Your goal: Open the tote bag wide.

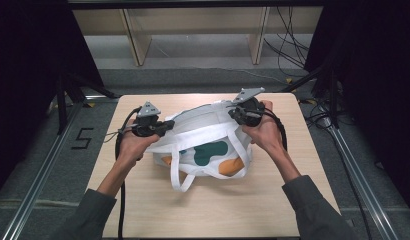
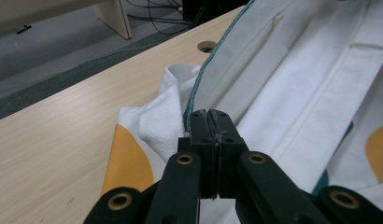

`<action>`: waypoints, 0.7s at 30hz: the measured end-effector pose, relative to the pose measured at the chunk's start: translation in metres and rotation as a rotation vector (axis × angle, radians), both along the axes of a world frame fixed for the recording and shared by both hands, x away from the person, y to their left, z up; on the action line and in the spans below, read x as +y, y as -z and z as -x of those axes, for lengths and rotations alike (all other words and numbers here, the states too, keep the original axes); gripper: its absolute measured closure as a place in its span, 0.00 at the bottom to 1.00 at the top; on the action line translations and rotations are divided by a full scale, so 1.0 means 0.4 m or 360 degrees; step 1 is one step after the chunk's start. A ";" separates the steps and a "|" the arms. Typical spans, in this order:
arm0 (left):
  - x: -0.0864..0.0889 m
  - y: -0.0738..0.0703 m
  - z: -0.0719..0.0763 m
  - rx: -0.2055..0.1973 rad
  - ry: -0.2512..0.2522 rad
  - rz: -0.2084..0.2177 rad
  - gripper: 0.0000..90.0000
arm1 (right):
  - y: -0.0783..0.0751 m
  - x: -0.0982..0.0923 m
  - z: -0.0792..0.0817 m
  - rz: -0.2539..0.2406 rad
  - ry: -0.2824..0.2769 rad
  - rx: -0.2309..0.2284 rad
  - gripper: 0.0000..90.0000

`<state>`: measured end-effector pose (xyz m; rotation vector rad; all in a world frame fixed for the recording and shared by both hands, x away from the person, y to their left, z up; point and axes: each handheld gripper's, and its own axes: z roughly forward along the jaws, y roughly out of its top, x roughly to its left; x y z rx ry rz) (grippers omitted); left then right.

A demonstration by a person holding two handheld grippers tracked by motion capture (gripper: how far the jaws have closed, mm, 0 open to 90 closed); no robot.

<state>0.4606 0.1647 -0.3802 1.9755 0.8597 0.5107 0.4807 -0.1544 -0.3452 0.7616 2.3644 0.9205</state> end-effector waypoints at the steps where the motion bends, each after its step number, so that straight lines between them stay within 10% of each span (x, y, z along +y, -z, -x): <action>1: -0.009 0.010 -0.026 0.0024 -0.0031 -0.0012 0.98 | 0.011 -0.002 -0.009 0.0021 0.0026 0.0004 0.99; 7: -0.031 0.050 -0.085 0.0106 -0.0052 -0.0110 0.98 | 0.073 -0.035 -0.052 0.0073 0.0119 0.0134 1.00; 10: -0.029 0.099 -0.120 0.0247 -0.0069 -0.0164 0.99 | 0.141 -0.054 -0.063 0.0007 0.0156 0.0267 1.00; 15: -0.035 0.107 -0.119 0.0289 -0.0050 -0.0144 0.98 | 0.129 -0.049 -0.059 -0.0009 0.0141 0.0263 1.00; 17: -0.035 0.107 -0.119 0.0308 -0.0042 -0.0122 0.98 | 0.105 -0.023 -0.072 -0.0140 0.0068 0.0171 1.00; 21: -0.037 0.107 -0.115 0.0300 -0.0036 -0.0134 0.98 | 0.103 0.035 -0.103 -0.0090 0.0040 0.0207 0.99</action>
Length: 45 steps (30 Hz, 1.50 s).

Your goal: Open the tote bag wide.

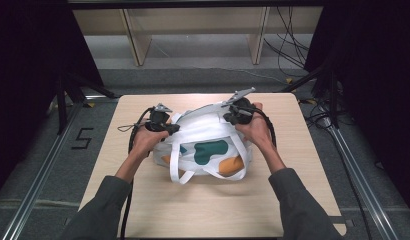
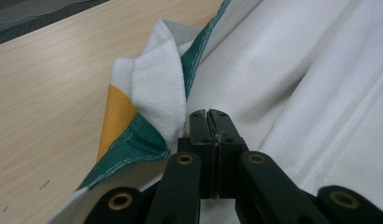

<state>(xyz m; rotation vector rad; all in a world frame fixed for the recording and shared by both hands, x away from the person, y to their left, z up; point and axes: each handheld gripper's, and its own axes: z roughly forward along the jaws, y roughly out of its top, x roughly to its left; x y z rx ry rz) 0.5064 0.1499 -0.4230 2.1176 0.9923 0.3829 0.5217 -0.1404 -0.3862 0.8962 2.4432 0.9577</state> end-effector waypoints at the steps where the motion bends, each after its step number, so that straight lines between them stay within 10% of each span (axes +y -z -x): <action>1: 0.000 0.000 0.000 0.0000 0.0000 0.0000 0.98 | 0.000 0.000 0.000 0.0000 0.0000 0.0000 0.99; 10: 0.006 0.004 -0.007 0.0032 0.0006 0.0012 0.98 | 0.021 0.006 0.051 0.0052 -0.0177 0.0216 1.00; 13: 0.001 0.007 -0.011 0.0051 -0.0002 0.0003 0.98 | 0.071 0.003 0.136 0.0177 -0.0409 0.0387 1.00; 16: -0.008 0.005 -0.006 0.0051 0.0017 0.0005 0.98 | 0.118 0.010 0.199 0.0241 -0.0451 0.0470 1.00; 20: -0.013 0.002 -0.003 0.0052 0.0020 -0.0022 0.98 | 0.128 0.006 0.225 0.0218 -0.0480 0.0453 1.00; 24: -0.016 -0.005 0.016 0.0017 0.0037 0.0019 0.96 | 0.099 -0.003 0.213 0.0104 -0.0442 0.0361 1.00; 25: -0.026 -0.007 0.037 0.0016 0.0100 0.0026 0.96 | 0.070 -0.013 0.194 -0.0017 -0.0378 0.0215 1.00; 29: -0.056 0.004 0.072 0.0043 0.0226 0.0018 0.97 | 0.026 -0.007 0.147 -0.0079 -0.0298 0.0066 1.00; 35: -0.075 0.026 0.124 0.0071 0.0375 -0.0042 0.99 | 0.027 0.039 0.067 0.0075 -0.0250 0.0051 1.00; 45: -0.055 0.095 0.238 0.0040 0.0497 -0.0103 0.99 | 0.080 0.062 -0.107 0.0139 0.0141 0.0128 1.00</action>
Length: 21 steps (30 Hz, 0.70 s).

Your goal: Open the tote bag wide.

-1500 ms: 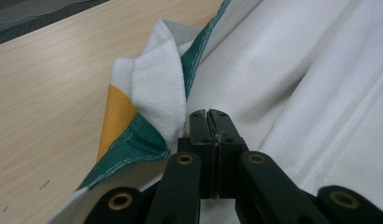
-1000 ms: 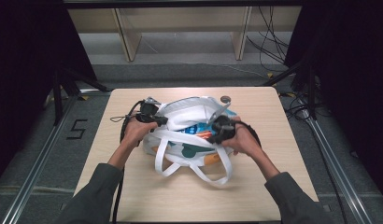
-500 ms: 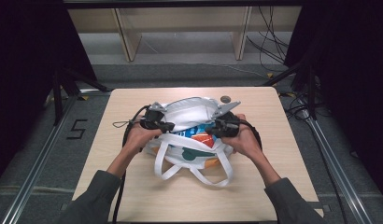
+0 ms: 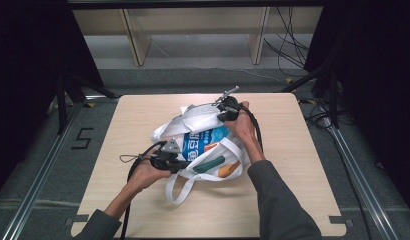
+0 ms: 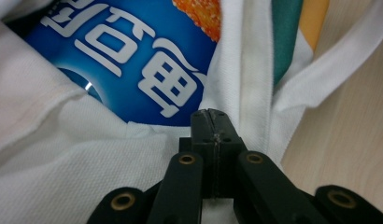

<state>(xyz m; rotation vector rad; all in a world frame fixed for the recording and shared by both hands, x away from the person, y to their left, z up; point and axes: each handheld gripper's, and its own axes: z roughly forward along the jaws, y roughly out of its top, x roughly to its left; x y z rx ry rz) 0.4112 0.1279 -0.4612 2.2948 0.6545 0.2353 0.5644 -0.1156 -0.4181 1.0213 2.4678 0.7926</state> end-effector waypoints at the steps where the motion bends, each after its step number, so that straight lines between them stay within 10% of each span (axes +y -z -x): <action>1: -0.002 0.004 0.000 -0.0001 0.0000 0.0003 0.99 | 0.025 0.002 -0.020 0.0035 0.0057 0.0028 1.00; 6: -0.003 -0.008 -0.001 -0.0026 0.0019 -0.0016 0.99 | 0.052 -0.006 -0.034 -0.0009 0.0112 0.0102 1.00; 13: 0.011 -0.087 -0.043 -0.0134 -0.0036 0.0049 0.94 | -0.045 -0.025 0.045 -0.0168 -0.0048 -0.0069 1.00; 15: 0.001 -0.120 -0.058 -0.0070 -0.0113 0.0088 0.94 | -0.053 -0.024 0.066 -0.0170 -0.0100 -0.0074 1.00; 21: -0.067 -0.154 -0.177 -0.0101 -0.0155 -0.0007 0.94 | -0.039 -0.038 0.200 0.0041 -0.0403 0.0031 1.00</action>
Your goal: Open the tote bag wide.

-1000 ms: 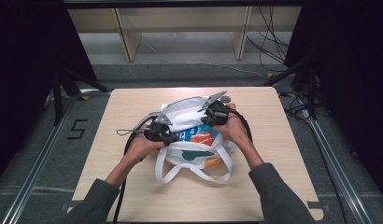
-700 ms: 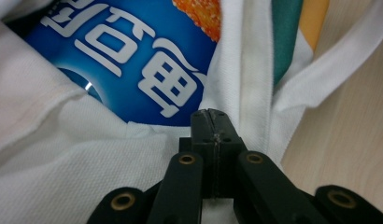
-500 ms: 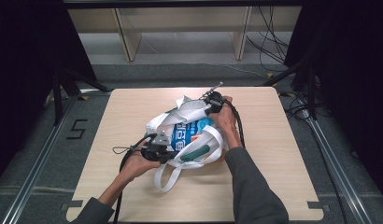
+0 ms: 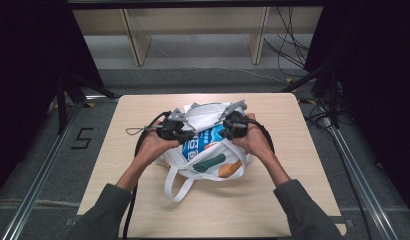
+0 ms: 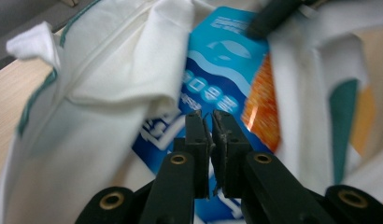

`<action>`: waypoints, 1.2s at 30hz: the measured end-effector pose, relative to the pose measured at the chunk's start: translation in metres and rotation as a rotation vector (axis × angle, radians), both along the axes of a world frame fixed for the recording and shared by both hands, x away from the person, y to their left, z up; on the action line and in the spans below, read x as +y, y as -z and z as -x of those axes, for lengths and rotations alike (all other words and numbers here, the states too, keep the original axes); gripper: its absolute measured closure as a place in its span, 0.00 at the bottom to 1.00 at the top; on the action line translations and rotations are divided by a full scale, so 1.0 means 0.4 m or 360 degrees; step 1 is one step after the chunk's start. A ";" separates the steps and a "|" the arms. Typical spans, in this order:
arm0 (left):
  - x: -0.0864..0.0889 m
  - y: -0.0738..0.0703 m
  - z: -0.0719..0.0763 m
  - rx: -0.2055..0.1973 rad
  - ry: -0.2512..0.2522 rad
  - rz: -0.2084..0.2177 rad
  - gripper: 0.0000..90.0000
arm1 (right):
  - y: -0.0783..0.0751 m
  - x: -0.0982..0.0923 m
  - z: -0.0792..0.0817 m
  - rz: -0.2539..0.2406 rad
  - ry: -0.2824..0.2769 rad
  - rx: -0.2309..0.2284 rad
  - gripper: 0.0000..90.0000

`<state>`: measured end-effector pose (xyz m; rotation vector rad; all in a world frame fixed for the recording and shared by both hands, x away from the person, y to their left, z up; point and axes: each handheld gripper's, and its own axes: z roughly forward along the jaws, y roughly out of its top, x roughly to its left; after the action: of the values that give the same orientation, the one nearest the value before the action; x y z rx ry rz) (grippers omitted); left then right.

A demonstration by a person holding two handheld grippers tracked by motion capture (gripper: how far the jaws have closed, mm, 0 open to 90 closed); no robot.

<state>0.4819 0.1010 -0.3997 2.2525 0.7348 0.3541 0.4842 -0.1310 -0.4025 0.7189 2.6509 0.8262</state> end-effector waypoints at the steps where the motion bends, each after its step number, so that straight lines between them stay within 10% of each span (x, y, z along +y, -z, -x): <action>1: -0.012 0.003 -0.017 0.0011 -0.0024 -0.0030 0.94 | 0.003 -0.008 0.013 0.0011 -0.0010 0.0015 1.00; 9: -0.012 0.074 -0.120 0.0139 -0.0173 -0.0145 0.99 | 0.057 -0.088 0.134 0.0098 -0.0091 0.0120 1.00; 13: 0.034 0.089 -0.147 0.0178 -0.0301 -0.0023 0.99 | 0.086 -0.114 0.138 -0.0028 -0.0075 0.0110 1.00; 19: 0.029 0.055 -0.117 0.0059 -0.0268 -0.0028 0.97 | 0.056 -0.117 0.141 -0.0138 0.0005 0.0083 1.00; 29: 0.130 0.002 -0.059 -0.0059 -0.0282 -0.0054 0.95 | -0.008 -0.139 0.072 -0.0259 0.0161 -0.0129 1.00; 31: 0.173 0.013 -0.070 -0.0032 -0.0359 0.0027 0.96 | -0.002 -0.158 0.047 -0.0317 0.0261 -0.0123 1.00; 36: 0.216 0.078 -0.095 0.0015 -0.0460 -0.0010 0.98 | 0.080 -0.182 -0.010 -0.0200 0.0406 -0.0083 1.00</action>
<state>0.5201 0.1874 -0.4309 2.1564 1.0686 0.4837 0.4883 -0.2040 -0.4344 1.0267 2.4116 0.9300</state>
